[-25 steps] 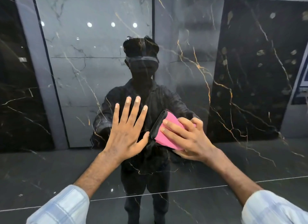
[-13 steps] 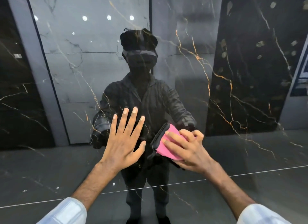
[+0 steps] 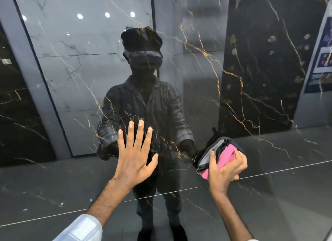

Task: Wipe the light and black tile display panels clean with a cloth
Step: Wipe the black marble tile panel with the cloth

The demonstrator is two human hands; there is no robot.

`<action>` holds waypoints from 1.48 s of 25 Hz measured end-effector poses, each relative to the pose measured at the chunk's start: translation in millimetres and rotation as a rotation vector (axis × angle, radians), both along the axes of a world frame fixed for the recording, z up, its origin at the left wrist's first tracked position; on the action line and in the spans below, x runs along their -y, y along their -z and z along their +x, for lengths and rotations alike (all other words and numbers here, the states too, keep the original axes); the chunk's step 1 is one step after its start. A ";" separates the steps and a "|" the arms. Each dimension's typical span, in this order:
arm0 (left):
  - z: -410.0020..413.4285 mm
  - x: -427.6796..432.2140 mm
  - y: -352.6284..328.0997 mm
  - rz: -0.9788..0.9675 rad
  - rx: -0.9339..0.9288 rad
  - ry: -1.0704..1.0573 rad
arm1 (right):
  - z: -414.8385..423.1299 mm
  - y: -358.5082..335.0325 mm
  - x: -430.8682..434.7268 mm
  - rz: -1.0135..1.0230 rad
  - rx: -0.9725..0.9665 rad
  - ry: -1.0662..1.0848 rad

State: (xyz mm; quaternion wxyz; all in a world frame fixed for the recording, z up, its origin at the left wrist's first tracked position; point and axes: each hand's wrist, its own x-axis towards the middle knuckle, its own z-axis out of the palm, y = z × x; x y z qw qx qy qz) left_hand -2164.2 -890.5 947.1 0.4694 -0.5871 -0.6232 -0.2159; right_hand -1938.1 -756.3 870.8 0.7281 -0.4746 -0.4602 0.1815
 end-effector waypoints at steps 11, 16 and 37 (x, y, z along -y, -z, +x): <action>-11.2 -1.8 9.6 0.039 -0.017 0.059 | 2.3 11.7 15.7 0.090 0.209 -0.097; -9.7 -6.8 13.9 0.083 -0.013 0.066 | -38.7 16.6 39.5 -0.442 -0.356 -0.111; -13.7 -9.2 18.9 0.105 -0.026 0.072 | -27.3 42.5 47.1 0.147 0.320 -0.146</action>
